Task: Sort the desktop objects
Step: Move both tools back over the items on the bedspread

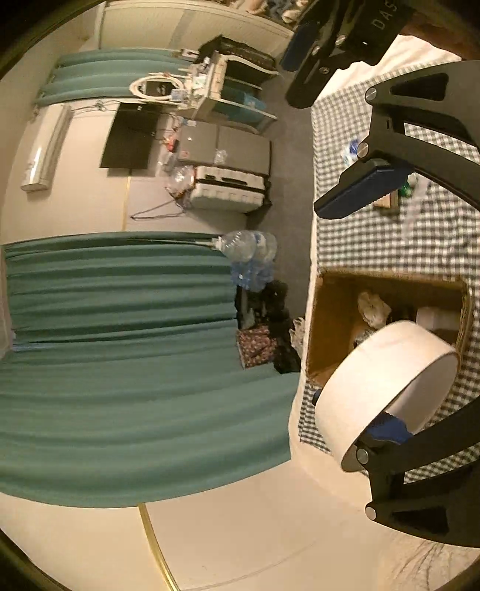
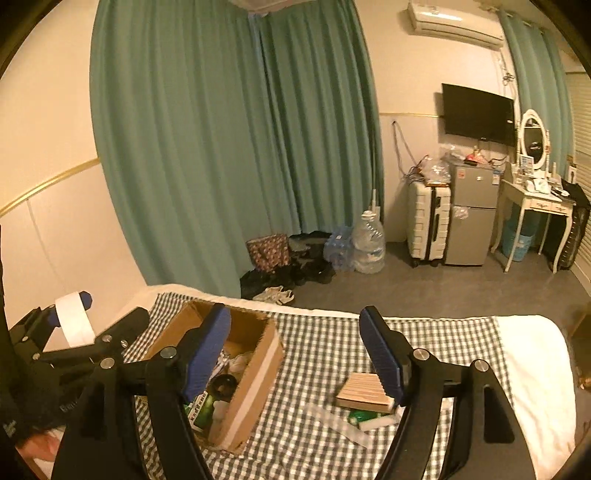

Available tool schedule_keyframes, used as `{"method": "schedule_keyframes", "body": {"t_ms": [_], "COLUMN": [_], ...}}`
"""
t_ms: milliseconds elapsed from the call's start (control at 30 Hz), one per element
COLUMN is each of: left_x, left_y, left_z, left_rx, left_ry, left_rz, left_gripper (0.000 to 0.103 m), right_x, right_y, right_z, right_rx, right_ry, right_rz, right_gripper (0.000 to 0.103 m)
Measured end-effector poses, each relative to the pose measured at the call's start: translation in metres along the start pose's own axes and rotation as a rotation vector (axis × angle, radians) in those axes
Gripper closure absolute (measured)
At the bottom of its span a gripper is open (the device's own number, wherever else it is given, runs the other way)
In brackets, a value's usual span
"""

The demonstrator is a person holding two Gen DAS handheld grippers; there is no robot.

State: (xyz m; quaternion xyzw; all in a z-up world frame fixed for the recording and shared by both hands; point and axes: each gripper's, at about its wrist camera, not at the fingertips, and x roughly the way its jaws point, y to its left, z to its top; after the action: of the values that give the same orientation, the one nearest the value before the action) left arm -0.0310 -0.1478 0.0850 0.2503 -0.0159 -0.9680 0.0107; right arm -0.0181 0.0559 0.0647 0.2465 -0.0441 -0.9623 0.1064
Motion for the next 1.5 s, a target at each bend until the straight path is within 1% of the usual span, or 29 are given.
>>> {"method": "schedule_keyframes", "body": {"t_ms": [33, 100, 133, 233, 500, 867, 933, 1000, 1133, 1367, 1500], "left_x": [-0.004, -0.014, -0.022, -0.033, -0.051, -0.065, -0.067, -0.065, -0.055, -0.027, -0.007], "left_y": [-0.004, -0.013, -0.015, -0.032, -0.078, -0.124, -0.130, -0.134, -0.141, -0.146, -0.150], "left_z": [0.000, 0.002, 0.001, 0.002, 0.007, 0.008, 0.009, 0.007, 0.002, -0.006, -0.015], "left_rx": [-0.005, -0.008, -0.006, 0.007, 0.049, 0.089, 0.088, 0.086, 0.096, 0.097, 0.109], "left_ry": [-0.005, -0.024, -0.040, -0.061, -0.083, -0.081, -0.086, -0.082, -0.062, -0.008, 0.027], "left_rz": [-0.004, -0.014, -0.019, -0.040, -0.070, -0.118, -0.130, -0.143, -0.164, -0.187, -0.192], "left_gripper": [0.007, 0.000, 0.000, 0.000, 0.000, 0.000, 0.000, 0.000, 0.000, 0.000, 0.000], "right_x": [-0.005, -0.018, -0.025, -0.043, -0.079, -0.101, -0.106, -0.109, -0.113, -0.093, -0.073], "right_y": [-0.004, -0.014, -0.019, -0.035, -0.076, -0.120, -0.127, -0.133, -0.143, -0.159, -0.164], "right_z": [0.001, 0.002, 0.002, 0.002, 0.001, -0.004, -0.004, -0.005, -0.010, -0.021, -0.029], "right_rx": [0.002, 0.006, 0.011, 0.027, 0.052, 0.068, 0.070, 0.075, 0.087, 0.121, 0.130], "right_ry": [-0.004, -0.013, -0.021, -0.039, -0.060, -0.047, -0.050, -0.052, -0.054, -0.013, 0.020], "right_rz": [-0.004, -0.019, -0.028, -0.050, -0.100, -0.147, -0.154, -0.160, -0.178, -0.197, -0.200], "right_gripper": [0.028, 0.026, 0.025, 0.021, 0.018, 0.017, 0.015, 0.012, 0.009, 0.009, 0.009]}}
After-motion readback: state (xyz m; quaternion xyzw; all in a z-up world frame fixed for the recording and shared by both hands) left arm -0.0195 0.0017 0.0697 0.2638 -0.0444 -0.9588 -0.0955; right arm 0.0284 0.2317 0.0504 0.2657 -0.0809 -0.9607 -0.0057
